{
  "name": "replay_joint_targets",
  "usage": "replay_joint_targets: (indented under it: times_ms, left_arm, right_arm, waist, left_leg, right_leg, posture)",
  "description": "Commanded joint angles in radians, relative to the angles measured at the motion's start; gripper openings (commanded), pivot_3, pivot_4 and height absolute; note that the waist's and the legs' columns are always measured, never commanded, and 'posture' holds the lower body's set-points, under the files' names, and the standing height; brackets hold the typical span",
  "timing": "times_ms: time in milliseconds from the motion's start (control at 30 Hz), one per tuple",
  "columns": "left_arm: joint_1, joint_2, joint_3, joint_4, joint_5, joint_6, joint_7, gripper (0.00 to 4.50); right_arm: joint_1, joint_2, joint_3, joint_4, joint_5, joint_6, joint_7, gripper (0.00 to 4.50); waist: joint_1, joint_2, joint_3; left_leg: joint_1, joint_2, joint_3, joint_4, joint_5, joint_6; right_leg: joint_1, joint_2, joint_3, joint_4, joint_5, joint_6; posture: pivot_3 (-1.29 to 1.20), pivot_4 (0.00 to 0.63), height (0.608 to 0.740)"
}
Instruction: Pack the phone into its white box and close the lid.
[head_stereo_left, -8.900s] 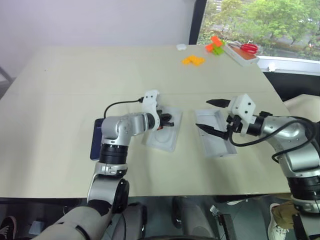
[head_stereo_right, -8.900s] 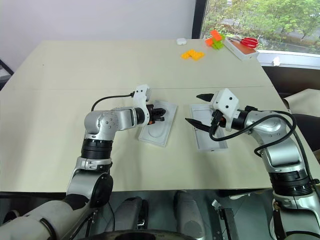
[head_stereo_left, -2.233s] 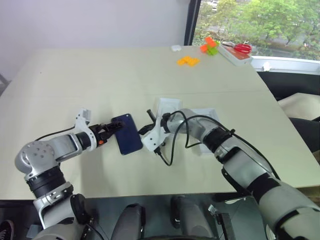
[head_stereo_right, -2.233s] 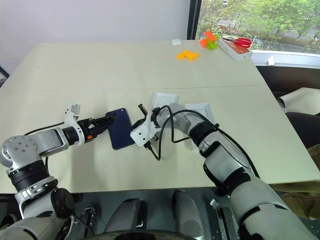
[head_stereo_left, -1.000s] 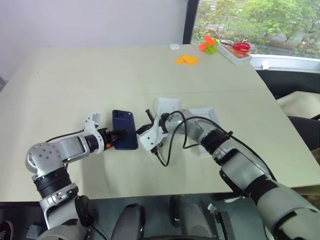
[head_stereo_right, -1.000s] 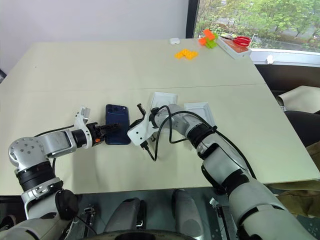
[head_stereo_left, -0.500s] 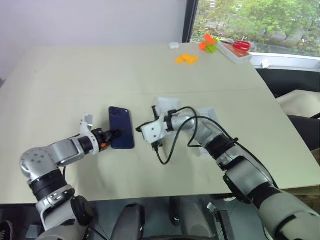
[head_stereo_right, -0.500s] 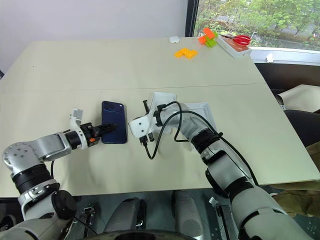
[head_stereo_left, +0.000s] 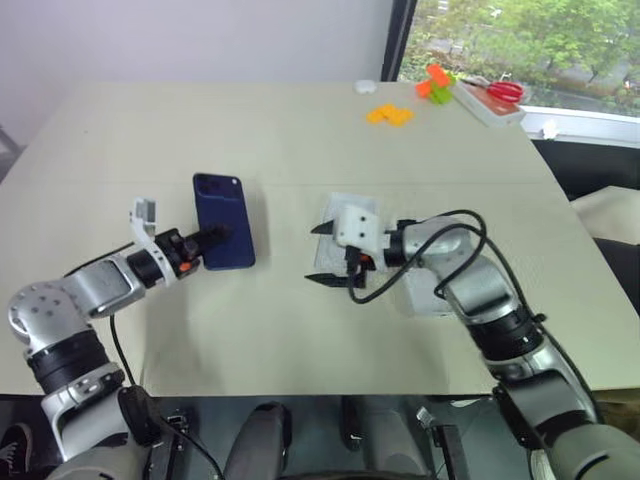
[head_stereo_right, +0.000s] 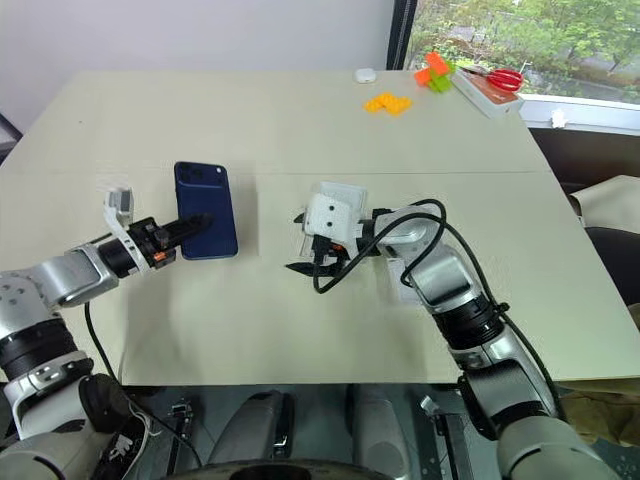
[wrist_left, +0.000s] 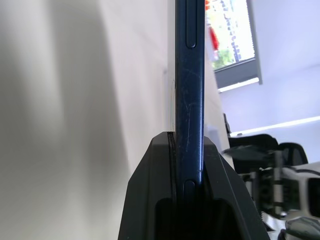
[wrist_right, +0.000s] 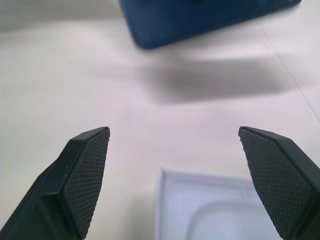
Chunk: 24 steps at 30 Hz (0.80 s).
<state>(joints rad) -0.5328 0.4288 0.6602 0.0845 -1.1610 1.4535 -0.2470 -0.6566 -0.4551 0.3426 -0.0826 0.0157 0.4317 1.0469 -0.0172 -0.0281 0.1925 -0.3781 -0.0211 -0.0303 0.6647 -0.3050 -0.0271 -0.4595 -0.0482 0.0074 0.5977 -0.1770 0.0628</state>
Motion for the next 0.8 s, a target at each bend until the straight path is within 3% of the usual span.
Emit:
replay_joint_targets:
  times_ms: [33,267,800]
  left_arm:
    - [-0.009,0.015,-0.022,-0.049,-0.029,-0.025,-0.026,0.0]
    - [-0.004,0.021,-0.022,-0.04,-0.055,-0.051,-0.03,0.0]
    - [0.004,0.008,-0.034,-0.053,-0.137,-0.076,0.032,0.0]
  right_arm:
    - [-0.004,-0.037,0.007,-0.042,-0.012,0.017,0.001,4.45]
    - [0.025,-0.084,0.082,-0.066,-0.055,0.092,-0.008,4.45]
    - [-0.021,-0.05,0.107,0.001,-0.073,0.217,-0.07,4.45]
  waist:
    - [-0.003,0.0,0.0]
    - [0.002,0.0,0.0]
    - [0.004,0.0,0.0]
  left_leg:
    - [0.0,0.0,0.001,0.0,0.0,0.0]
    - [0.0,0.001,0.001,0.0,0.0,0.0]
    - [0.001,0.0,0.001,0.002,0.001,0.0]
  right_leg:
    - [-0.001,0.001,0.0,0.0,0.0,0.0]
    - [0.0,0.001,0.001,0.0,0.0,0.0]
    - [0.001,0.002,0.001,0.001,0.0,0.0]
  posture:
    - [0.0,0.15,0.74]
    - [0.0,0.15,0.74]
    - [0.0,0.15,0.74]
